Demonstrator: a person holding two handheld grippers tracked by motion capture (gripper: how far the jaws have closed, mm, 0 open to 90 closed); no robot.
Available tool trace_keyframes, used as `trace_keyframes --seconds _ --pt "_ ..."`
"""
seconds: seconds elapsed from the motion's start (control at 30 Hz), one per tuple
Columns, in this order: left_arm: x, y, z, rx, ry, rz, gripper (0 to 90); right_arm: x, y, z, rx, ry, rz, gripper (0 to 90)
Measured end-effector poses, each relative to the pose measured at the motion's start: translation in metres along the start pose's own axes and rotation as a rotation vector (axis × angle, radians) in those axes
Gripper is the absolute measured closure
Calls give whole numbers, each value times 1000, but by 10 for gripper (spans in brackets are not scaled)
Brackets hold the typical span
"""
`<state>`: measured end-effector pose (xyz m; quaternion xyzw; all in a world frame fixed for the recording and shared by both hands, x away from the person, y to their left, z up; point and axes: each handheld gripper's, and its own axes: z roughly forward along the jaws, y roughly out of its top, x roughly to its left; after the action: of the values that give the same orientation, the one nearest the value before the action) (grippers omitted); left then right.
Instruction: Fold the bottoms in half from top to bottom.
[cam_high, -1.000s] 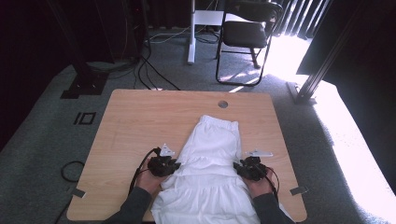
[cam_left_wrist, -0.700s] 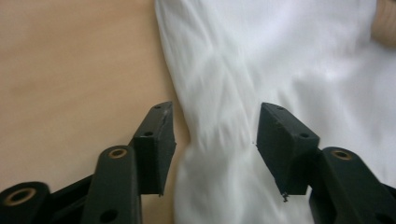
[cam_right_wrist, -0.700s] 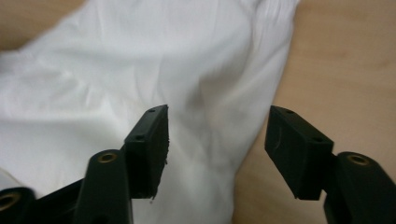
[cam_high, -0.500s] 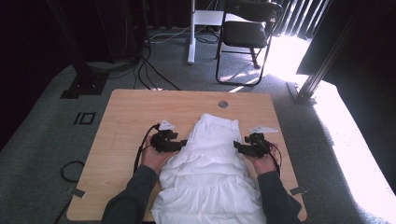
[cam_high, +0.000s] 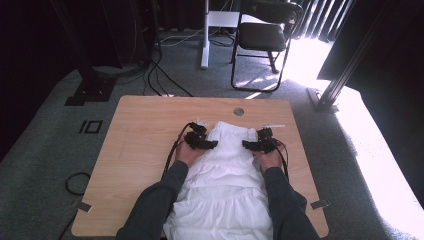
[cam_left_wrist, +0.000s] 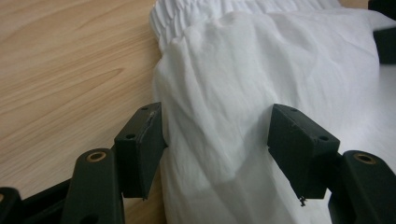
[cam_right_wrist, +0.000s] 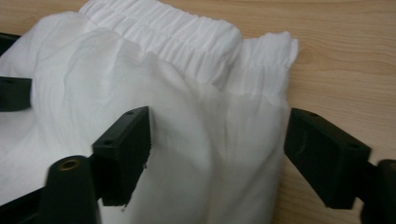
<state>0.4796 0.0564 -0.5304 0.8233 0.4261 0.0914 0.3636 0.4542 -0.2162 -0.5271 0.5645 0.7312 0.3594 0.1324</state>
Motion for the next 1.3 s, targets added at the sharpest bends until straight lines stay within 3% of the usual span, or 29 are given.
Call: trace_keyframes --seconds 0.1,0.3,0.37,0.43,0.47,0.5,0.53,0.57,0.63,0.67,0.7,0.77,0.87,0.97,1.3 --pt "5 2 10 35 11 -33 352 1 1 13 45 -19 -1 128" --pt "8 4 15 44 23 -8 344 -3 4 28 78 -138 4 129" --pt "7 5 16 54 23 17 345 -2 6 30 82 -129 -22 193" --pt "4 5 15 66 20 48 367 3 7 30 95 -139 -88 282" --pt "3 5 15 75 21 56 405 6 7 31 95 -141 -109 357" --pt "3 5 15 75 21 56 462 6 7 31 95 -141 -109 357" --pt "0 6 14 86 22 62 462 8 7 30 88 -125 -118 453" --pt "-1 7 14 93 17 65 583 10 8 30 80 -108 -120 622" --pt "0 7 14 111 -14 53 763 7 9 29 78 -61 -80 783" --pt "-1 7 14 113 -19 50 818 4 9 30 80 -21 -46 817" --pt "-1 7 14 113 -19 50 840 4 9 30 80 -21 -46 817" --pt "-2 10 12 127 -18 73 865 -5 10 30 82 53 25 843" --pt "0 18 1 96 -34 88 869 -4 13 24 44 71 3 848" --pt "5 30 -17 22 -49 89 870 -3 23 12 -18 94 -21 849" --pt "0 83 -75 -166 -42 145 869 7 87 -47 -207 103 -130 849"
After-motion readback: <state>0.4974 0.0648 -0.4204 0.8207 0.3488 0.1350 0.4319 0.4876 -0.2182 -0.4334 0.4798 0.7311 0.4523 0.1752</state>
